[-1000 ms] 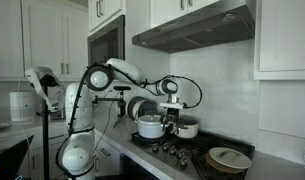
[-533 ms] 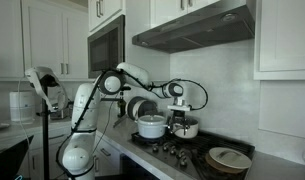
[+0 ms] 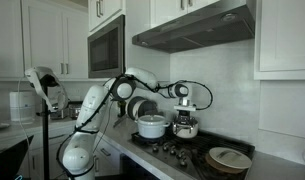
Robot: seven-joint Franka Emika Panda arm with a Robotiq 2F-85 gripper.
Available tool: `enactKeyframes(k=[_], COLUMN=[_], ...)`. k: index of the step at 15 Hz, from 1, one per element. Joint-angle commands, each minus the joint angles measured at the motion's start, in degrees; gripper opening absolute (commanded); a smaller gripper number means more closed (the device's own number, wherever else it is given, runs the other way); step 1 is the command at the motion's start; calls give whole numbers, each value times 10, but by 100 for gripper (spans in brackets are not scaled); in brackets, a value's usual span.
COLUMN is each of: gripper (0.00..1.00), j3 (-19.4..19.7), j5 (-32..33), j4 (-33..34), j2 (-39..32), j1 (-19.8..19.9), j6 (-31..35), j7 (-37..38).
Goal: Move the uncovered pot backwards
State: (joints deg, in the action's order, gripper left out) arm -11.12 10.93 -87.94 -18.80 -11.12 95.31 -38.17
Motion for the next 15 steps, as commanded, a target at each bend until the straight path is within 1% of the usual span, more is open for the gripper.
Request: enactKeyframes(k=[1,11,15], gripper=[100,100,100], j3=[-9,-24,-27], j5=[-5,-39,-49], j4=[69,138,120], j2=[-44,-91,-79], j1=[-5,-13,-17], j6=[-22,-51,-46], j7=[0,-6,-5])
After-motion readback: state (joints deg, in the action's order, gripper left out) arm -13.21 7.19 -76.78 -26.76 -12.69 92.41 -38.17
